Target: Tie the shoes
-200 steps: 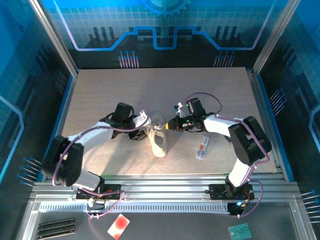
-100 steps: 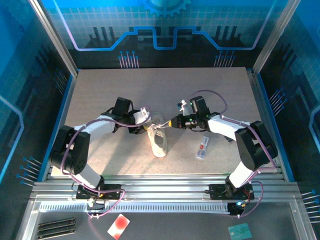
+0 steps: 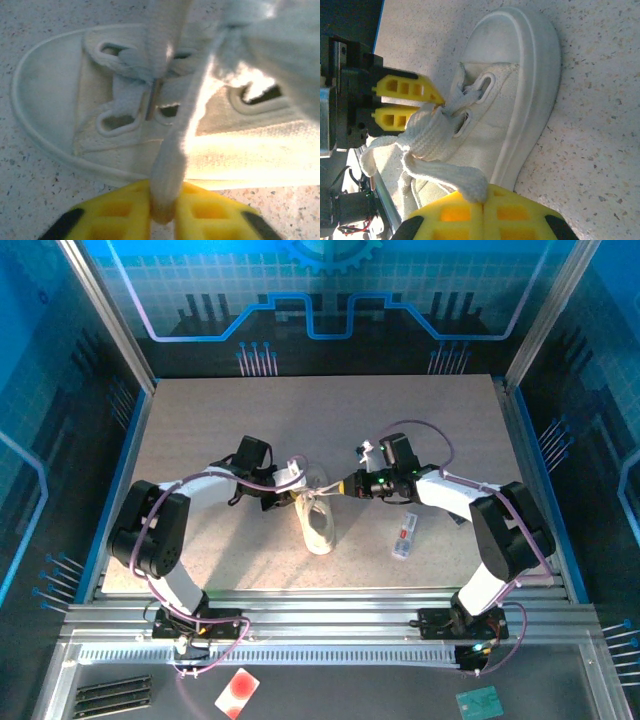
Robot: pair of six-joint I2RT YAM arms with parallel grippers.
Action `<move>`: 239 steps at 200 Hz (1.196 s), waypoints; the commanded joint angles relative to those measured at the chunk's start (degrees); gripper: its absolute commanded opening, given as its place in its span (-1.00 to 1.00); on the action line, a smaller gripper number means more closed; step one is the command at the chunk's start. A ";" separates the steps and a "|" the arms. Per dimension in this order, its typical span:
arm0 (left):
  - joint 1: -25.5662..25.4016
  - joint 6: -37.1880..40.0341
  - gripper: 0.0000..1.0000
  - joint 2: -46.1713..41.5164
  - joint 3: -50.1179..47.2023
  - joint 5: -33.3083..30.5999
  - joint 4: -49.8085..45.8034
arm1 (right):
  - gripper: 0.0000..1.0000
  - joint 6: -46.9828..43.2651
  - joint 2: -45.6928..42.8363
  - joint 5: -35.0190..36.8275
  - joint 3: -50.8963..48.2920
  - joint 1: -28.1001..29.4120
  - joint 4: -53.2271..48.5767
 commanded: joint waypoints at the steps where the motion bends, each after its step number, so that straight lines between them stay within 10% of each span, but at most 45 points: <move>1: -0.43 0.17 -1.00 -0.20 0.76 1.26 -3.02 | -1.00 -1.49 -1.88 1.40 -0.90 -0.43 -1.02; 170: 0.36 -2.99 -1.00 -6.66 -4.99 -5.45 -7.46 | -0.95 -5.93 -1.08 2.15 -4.27 1.19 -2.90; 180: 0.36 -4.26 -0.41 -7.55 -5.55 -5.65 -5.45 | -0.66 -6.23 -2.05 1.85 -3.46 1.15 -3.64; 198: 0.68 -5.99 -0.02 -11.04 -7.76 -5.53 -0.91 | -0.35 -8.13 -5.00 3.07 -1.53 0.86 -7.15; 239: 3.96 -10.78 0.20 -20.00 -9.85 -3.07 3.13 | -0.17 -12.39 -9.59 4.64 4.17 -1.13 -15.20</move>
